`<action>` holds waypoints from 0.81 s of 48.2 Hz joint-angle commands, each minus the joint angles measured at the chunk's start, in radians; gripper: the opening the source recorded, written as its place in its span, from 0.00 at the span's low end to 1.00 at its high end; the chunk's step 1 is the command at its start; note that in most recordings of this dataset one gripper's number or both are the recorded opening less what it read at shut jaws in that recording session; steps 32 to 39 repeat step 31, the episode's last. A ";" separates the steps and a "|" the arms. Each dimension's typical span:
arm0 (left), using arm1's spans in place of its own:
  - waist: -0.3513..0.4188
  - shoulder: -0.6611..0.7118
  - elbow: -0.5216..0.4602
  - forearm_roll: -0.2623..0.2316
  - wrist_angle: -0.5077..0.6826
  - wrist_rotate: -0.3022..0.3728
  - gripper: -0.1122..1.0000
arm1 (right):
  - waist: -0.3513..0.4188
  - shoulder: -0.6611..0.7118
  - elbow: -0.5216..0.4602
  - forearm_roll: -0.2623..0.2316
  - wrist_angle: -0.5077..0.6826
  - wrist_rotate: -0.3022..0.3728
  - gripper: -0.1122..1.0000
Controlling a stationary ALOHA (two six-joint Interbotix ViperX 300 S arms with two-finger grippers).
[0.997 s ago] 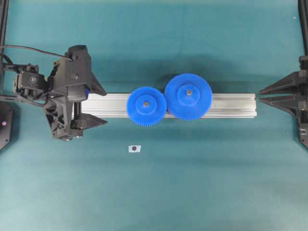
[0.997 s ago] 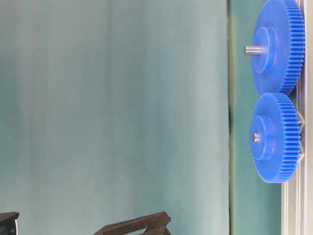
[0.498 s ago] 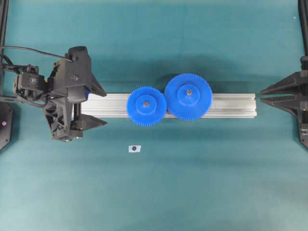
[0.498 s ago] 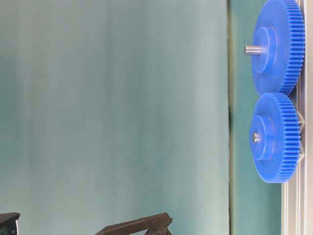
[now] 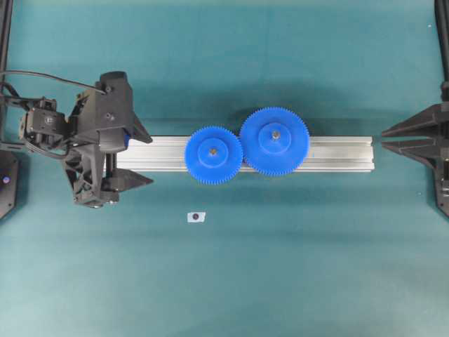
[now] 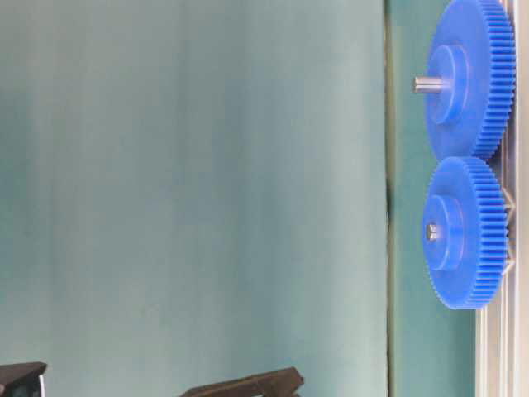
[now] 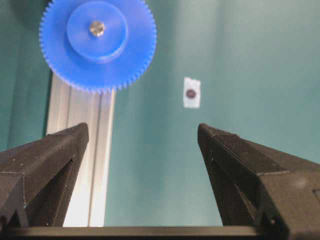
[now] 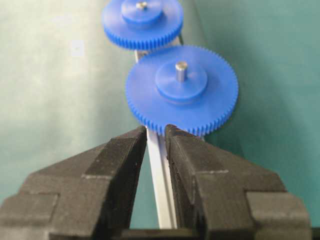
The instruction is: Find the location of the shaft and insert the small gear.
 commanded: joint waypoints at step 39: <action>-0.003 -0.003 0.028 0.002 -0.123 0.000 0.89 | 0.021 -0.040 0.021 -0.002 0.002 -0.005 0.40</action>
